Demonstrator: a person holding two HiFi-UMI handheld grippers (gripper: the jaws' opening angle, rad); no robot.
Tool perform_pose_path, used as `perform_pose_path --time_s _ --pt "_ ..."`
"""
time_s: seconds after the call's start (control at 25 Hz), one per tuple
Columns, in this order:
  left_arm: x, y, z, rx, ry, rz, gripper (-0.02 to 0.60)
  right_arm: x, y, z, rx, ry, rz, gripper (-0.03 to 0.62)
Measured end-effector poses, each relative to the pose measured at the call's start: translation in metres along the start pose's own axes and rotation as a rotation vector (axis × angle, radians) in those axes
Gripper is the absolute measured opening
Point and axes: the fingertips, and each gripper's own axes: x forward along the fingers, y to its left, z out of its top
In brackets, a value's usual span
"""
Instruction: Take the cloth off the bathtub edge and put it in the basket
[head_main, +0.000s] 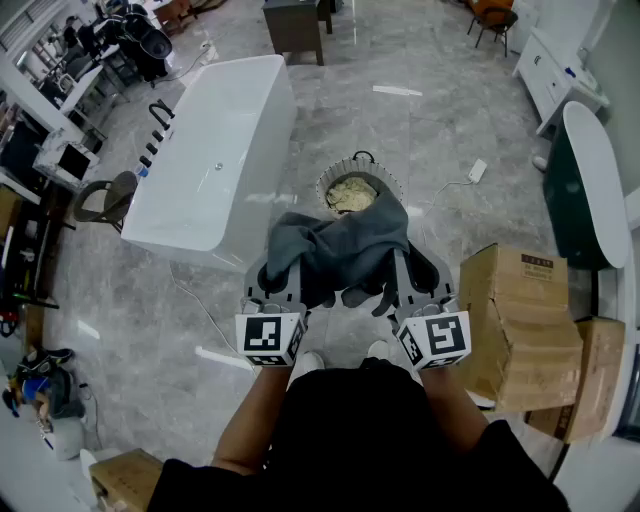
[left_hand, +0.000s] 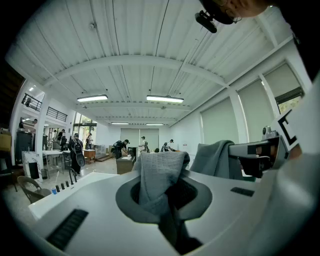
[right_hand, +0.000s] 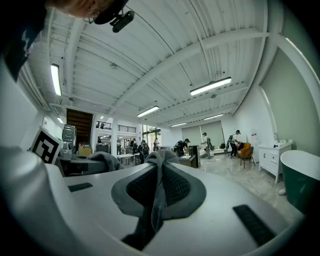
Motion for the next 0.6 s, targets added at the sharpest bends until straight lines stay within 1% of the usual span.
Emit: perform_pose_path --time_s 0.12,0.28,0.36,0.44,0.6 --pt "0.010 -0.006 0.002 0.008 -0.005 0.008 0.043 0.003 -0.010 0.004 -0.018 -0.004 0.013 0.040" --pt "0.018 -0.010 0.006 0.006 -0.007 0.028 0.043 0.004 -0.023 0.008 0.014 -0.025 0.042 0.040" --pt "0.024 -0.016 0.009 0.010 -0.010 0.035 0.043 0.005 -0.035 0.010 0.026 -0.025 0.039 0.041" --pt "0.030 -0.023 0.013 0.012 -0.020 0.038 0.043 0.005 -0.045 0.011 0.028 -0.022 0.045 0.041" --pt "0.043 -0.036 0.026 0.033 -0.055 0.050 0.043 0.003 -0.060 0.014 0.005 -0.032 0.088 0.041"
